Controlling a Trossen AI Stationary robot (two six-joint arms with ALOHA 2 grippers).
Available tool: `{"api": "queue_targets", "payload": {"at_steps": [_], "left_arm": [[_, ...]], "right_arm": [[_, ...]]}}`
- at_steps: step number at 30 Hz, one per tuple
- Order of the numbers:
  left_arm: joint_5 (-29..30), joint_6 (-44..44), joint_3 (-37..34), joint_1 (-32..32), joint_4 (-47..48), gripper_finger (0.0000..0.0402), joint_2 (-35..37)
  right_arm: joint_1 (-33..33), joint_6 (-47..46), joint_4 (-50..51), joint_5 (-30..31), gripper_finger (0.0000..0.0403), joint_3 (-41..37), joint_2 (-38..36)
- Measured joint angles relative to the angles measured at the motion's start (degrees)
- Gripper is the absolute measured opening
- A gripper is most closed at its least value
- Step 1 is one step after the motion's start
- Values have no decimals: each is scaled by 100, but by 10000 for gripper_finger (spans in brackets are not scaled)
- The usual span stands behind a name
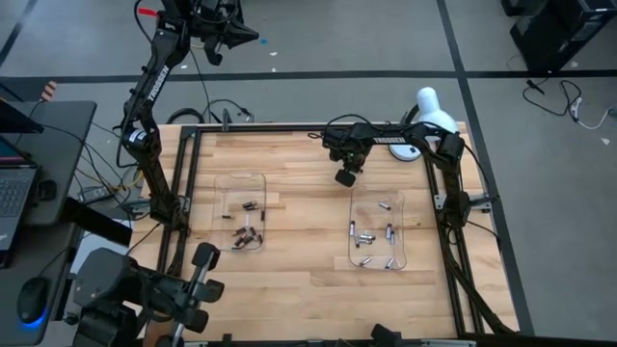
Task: Sort batteries
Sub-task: Put the silver battery into the right transparent bin
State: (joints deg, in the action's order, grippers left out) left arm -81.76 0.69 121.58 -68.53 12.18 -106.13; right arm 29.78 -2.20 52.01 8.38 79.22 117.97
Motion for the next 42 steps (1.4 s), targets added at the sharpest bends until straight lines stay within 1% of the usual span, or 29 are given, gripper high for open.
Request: {"api": "queue_targets", "payload": {"at_steps": [6, 10, 19, 25, 31, 34, 37, 38, 42], "left_arm": [[0, 2, 0, 0, 73, 0, 1], [-26, 2, 0, 0, 121, 0, 1], [-119, 7, 0, 23, 347, 0, 2], [-126, 7, 0, 325, 584, 0, 2], [-501, -50, 0, 793, 856, 0, 13], [-527, -330, 0, 988, 1155, 0, 103], [-522, -827, 0, 1140, 1782, 0, 269], [-455, -1102, 0, 1190, 2105, 0, 349], [140, -2459, 2, 1449, 3515, 0, 693]], "right_arm": [[5, 88, 9, 152, 6, 151, -118], [13, 90, 71, 329, 6, 389, -467], [-115, 132, 245, 392, 5, 619, -984], [-350, 180, 278, 411, 5, 623, -1541], [-678, 200, 325, 418, 5, 619, -1920], [-856, 217, 454, 418, 5, 619, -2003], [-1010, 118, 705, 419, 4, 619, -2092], [-1054, 60, 820, 419, 4, 619, -2126], [-1275, -169, 1340, 530, 4, 619, -2179]]}}
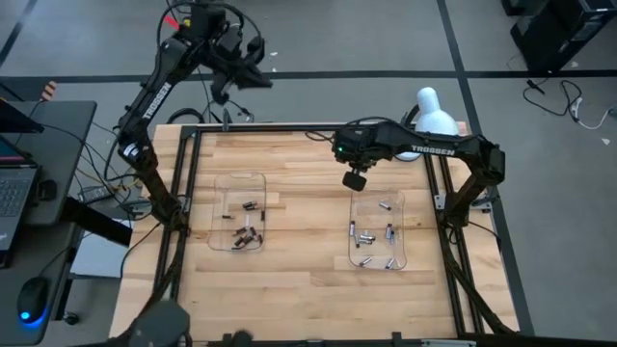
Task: Sort batteries
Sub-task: Put the silver battery into the right transparent bin
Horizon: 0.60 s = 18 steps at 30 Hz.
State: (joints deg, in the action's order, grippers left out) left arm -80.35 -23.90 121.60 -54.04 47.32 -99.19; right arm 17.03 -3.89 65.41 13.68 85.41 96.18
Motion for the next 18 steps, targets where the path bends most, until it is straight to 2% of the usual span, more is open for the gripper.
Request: {"api": "queue_targets", "payload": {"at_steps": [8, 14, 18], "left_arm": [[248, -2025, 2, 777, 2156, 0, 443], [179, -2870, 2, 1548, 3165, 0, 572], [121, -3016, 2, 2061, 3478, 0, 573]], "right_arm": [[-671, -537, 981, 17, 4, 0, -280], [-1401, -1268, 1361, 17, 4, -97, -534], [-1866, -1693, 1355, -93, 5, -420, -728]]}}
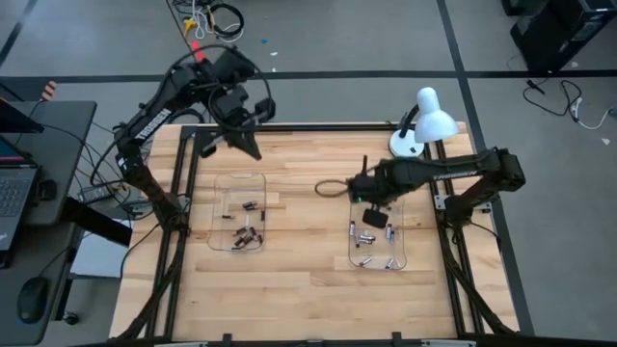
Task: Sort batteries
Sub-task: Put the silver battery into the right transparent bin, then adjust the right transparent bin
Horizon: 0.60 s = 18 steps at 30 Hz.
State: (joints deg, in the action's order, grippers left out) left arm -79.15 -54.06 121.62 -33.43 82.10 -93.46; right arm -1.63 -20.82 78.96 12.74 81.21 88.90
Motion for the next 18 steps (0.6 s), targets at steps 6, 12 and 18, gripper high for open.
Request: {"api": "queue_targets", "payload": {"at_steps": [6, 12, 18], "left_arm": [[-115, -150, -189, 912, -10, 0, -67], [-302, -633, -908, 1903, -178, 0, -79], [-586, -845, -1913, 2872, -1300, 0, -79]], "right_arm": [[-598, -695, -27, -36, 12, -619, -15], [-1115, -1540, -202, -8, 44, -1091, -13], [-1633, -2197, -371, 255, 92, -1147, -12]]}}
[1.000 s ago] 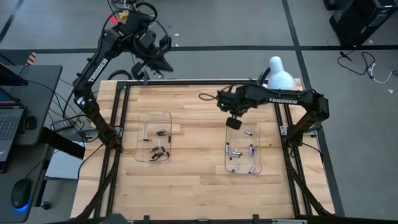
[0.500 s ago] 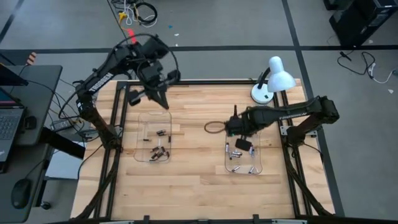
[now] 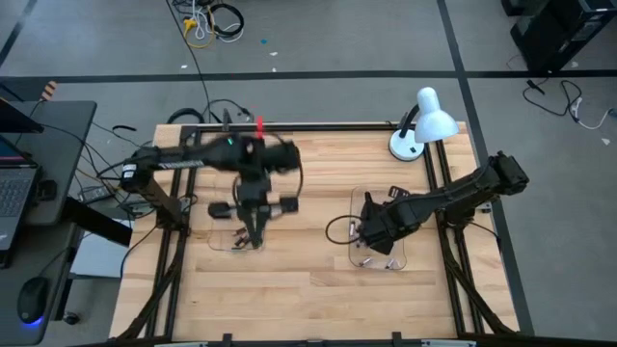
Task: Sort batteries
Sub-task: Adjust the right transparent bin
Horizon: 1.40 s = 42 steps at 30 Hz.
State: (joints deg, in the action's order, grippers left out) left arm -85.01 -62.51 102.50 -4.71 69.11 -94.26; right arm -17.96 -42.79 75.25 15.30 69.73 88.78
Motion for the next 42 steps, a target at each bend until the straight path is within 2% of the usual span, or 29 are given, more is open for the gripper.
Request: {"api": "queue_targets", "payload": {"at_steps": [3, 6, 8, 9, 11, 13, 15, 16, 18, 21, 24, 27, 31, 36, 39, 42], "left_arm": [[-56, 1, -632, 407, -1186, 0, -2], [54, 184, -1429, 798, -3136, 0, -2], [602, 524, -2033, 1029, -4777, 0, -7], [1088, 815, -2344, 1137, -5699, 0, -7], [2685, 1639, -2959, 1321, -7460, 0, -32], [5091, 2595, -3488, 1480, -8843, 0, -85], [7351, 3300, -3925, 1570, -9373, 0, -133], [8245, 3607, -4132, 1606, -9406, 0, -134], [9241, 4228, -4617, 1665, -9270, 0, -90], [9245, 4830, -5381, 1984, -9282, 0, 100], [9200, 4948, -5959, 2535, -9954, 0, 602], [9624, 4704, -6341, 2960, -10338, 0, 1163], [10194, 4335, -6502, 3325, -10257, 0, 2030], [10862, 3870, -6535, 3447, -9289, 0, 2914], [11054, 3559, -6531, 3437, -8904, 0, 3412], [11241, 3145, -6531, 3283, -8597, 0, 3782]], "right_arm": [[-241, -194, 4, 433, 112, 0, 1], [-464, -378, -58, 941, 126, 0, 1], [-593, -417, -148, 1214, 131, 0, 1], [-650, -417, -186, 1314, 133, 0, 1], [-774, -446, -239, 1492, 134, 0, 1], [-882, -533, -250, 1601, 134, 0, 1], [-982, -622, -238, 1705, 133, 0, 1], [-1036, -666, -228, 1781, 133, 0, 1], [-1128, -677, -285, 1935, 134, -4, 6], [-1343, -459, -598, 2346, 134, -4, 6], [-1567, 189, -1255, 3020, 133, -4, 6], [-1692, 853, -1967, 3719, 134, -4, 6], [-1706, 1827, -3016, 4024, 132, -5, 6], [-1636, 3474, -5014, 3937, 128, -312, 6], [-1454, 4396, -6353, 3523, 126, -635, 4], [-1095, 5374, -7597, 2792, 126, -930, 8]]}}
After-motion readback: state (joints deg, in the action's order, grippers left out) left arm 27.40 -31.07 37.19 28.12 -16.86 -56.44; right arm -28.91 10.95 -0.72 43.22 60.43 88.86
